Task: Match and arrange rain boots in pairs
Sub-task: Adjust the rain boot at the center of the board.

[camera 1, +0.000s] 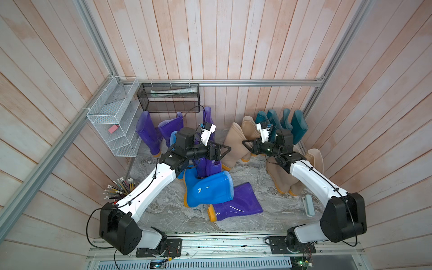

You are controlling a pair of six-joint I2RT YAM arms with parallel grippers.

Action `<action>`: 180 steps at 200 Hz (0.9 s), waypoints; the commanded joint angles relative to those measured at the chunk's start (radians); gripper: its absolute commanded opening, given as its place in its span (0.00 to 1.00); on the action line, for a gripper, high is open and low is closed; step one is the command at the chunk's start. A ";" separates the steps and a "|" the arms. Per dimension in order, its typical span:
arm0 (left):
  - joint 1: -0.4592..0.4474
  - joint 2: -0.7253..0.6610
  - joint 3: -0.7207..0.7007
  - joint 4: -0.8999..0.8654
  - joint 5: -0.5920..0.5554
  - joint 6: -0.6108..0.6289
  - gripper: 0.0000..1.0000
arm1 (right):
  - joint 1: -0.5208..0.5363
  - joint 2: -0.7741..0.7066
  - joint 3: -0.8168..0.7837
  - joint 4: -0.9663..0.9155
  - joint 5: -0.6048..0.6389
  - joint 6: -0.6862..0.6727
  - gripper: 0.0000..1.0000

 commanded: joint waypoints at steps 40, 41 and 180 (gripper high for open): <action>0.001 -0.041 0.023 -0.019 -0.018 0.035 0.97 | 0.107 0.057 0.113 -0.009 0.146 0.013 0.00; 0.001 -0.041 0.023 -0.019 -0.018 0.034 0.97 | 0.109 0.056 0.115 -0.008 0.151 0.012 0.00; 0.058 -0.077 0.000 0.021 -0.044 0.002 0.98 | 0.063 0.251 0.585 -0.118 0.357 0.100 0.00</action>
